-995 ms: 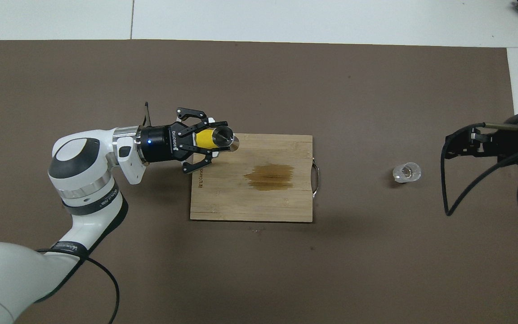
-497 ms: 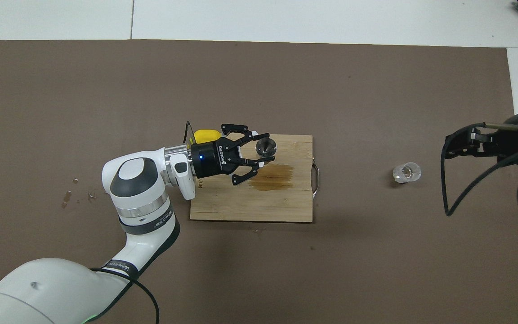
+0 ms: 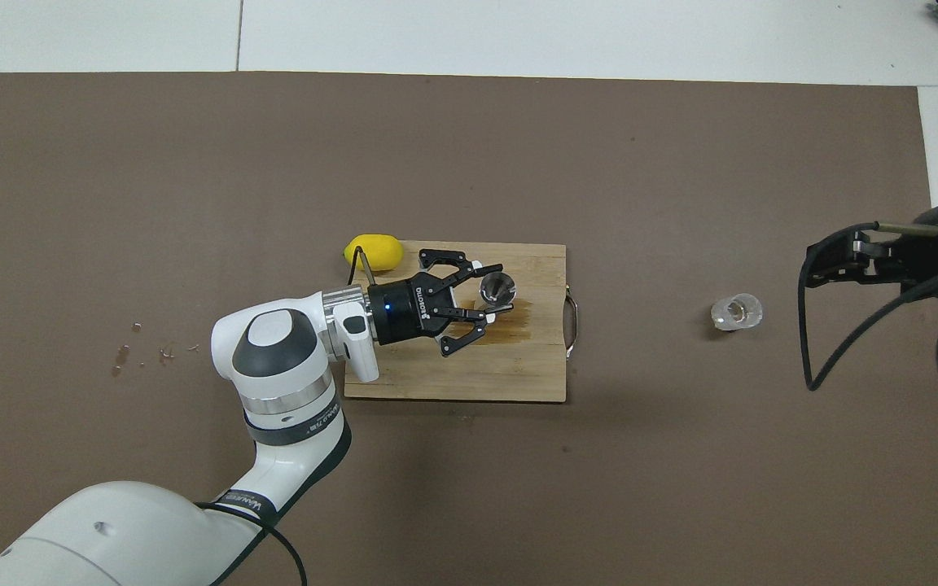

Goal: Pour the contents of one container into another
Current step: 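Lower the dark cup onto the board and open the left gripper, then withdraw the left gripper while the right gripper opens over the glass cup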

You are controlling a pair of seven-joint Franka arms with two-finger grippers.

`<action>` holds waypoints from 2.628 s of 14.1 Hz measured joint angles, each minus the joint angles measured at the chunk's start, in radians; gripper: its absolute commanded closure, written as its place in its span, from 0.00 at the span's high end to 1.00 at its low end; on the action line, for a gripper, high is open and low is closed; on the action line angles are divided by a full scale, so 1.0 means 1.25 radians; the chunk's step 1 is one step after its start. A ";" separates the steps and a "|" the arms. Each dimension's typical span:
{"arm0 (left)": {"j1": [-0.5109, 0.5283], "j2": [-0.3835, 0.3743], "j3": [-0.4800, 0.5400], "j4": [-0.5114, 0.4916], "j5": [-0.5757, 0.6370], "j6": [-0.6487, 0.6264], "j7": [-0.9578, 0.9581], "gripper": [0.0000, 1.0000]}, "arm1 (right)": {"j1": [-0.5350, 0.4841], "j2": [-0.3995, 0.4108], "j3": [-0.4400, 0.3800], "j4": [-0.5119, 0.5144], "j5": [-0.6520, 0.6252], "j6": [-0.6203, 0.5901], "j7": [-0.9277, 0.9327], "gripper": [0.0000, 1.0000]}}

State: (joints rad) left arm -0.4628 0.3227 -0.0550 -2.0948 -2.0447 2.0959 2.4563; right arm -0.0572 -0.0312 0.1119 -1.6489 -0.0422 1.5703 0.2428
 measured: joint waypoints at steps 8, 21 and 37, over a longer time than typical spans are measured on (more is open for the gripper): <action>-0.011 0.023 0.000 -0.006 -0.046 -0.002 0.079 0.05 | 0.000 0.000 0.000 0.000 0.000 0.000 0.000 0.99; 0.016 0.019 0.019 -0.054 -0.050 -0.055 0.102 1.00 | -0.014 0.001 -0.001 -0.005 0.056 0.000 0.061 0.96; 0.509 -0.125 0.031 -0.007 0.681 -0.302 -0.035 1.00 | -0.217 0.210 -0.005 -0.165 0.304 0.235 0.359 0.88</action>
State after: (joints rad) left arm 0.1733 0.1662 -0.0165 -2.1040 -1.1928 1.7184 2.4124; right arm -0.3289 0.2311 0.1053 -1.8554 0.3379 1.8642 0.6917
